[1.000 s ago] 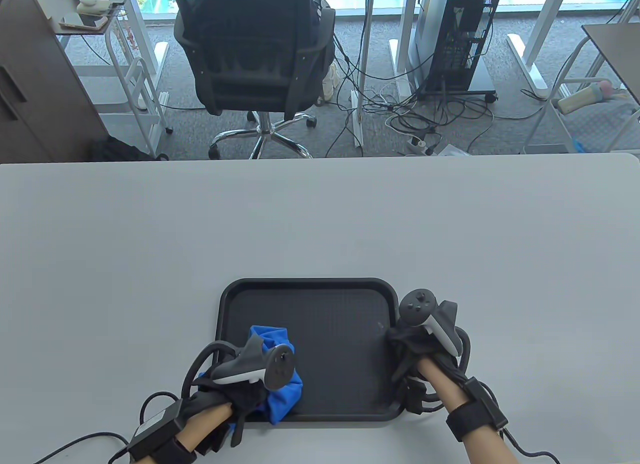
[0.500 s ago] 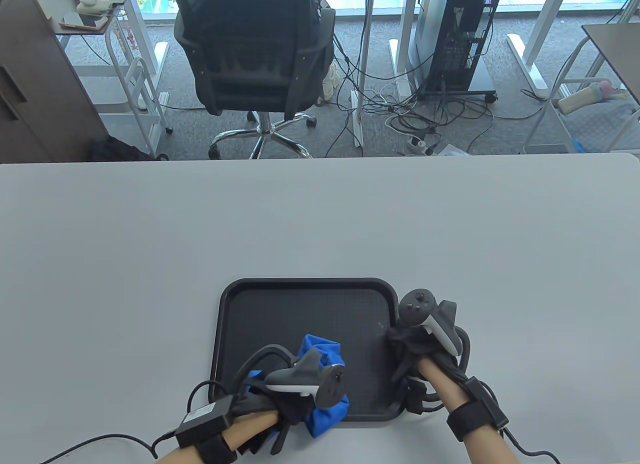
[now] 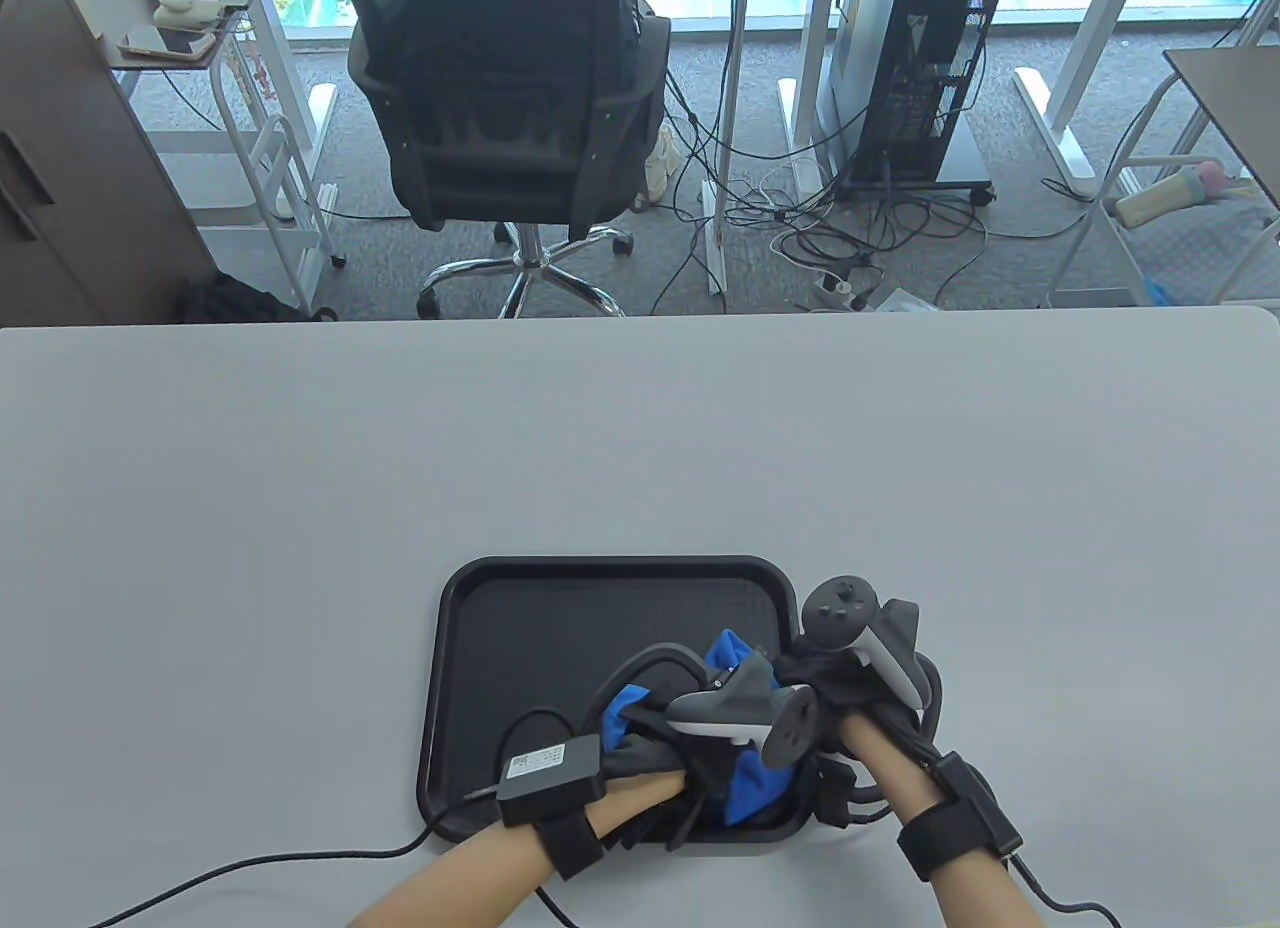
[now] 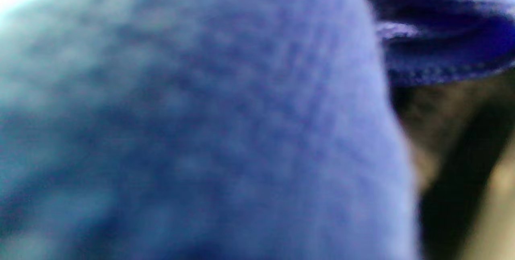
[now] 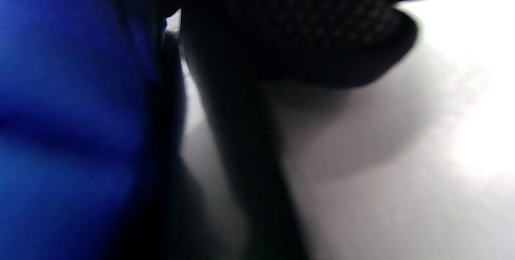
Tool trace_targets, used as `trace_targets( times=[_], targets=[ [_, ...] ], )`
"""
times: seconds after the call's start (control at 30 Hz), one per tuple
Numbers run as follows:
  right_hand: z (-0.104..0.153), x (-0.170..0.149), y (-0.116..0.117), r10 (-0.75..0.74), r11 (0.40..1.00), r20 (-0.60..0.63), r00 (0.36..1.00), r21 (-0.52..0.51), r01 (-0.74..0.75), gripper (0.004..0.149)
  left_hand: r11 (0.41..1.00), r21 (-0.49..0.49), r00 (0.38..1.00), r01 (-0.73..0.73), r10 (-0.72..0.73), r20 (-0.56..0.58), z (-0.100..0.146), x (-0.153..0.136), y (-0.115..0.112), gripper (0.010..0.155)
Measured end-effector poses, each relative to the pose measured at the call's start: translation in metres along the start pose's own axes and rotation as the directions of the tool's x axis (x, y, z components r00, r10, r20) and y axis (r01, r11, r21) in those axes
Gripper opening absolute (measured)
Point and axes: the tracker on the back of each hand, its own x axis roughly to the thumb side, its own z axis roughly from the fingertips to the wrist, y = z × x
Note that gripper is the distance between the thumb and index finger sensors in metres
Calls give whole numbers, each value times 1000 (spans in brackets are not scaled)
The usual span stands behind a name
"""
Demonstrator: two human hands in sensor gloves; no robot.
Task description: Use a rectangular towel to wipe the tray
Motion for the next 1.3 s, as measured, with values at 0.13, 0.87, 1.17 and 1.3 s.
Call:
trace_targets(
  times=[0.13,0.87,1.17,1.3],
  targets=[
    [0,0,0,-2,1000,3,1000,0,2,47,998,0,996,-67,67,-64,-12,-16,5,54],
    [1,1,1,7,1000,-26,1000,-21,-7,48,977,75,878,-201,214,-429,25,-140,-39,55],
    [1,2,1,8,1000,-29,1000,-22,-9,48,941,8,860,-337,311,-404,66,-165,-63,56],
    [1,1,1,4,1000,-28,1000,-21,-5,48,952,-17,883,-307,278,-378,79,-157,-70,56]
  ],
)
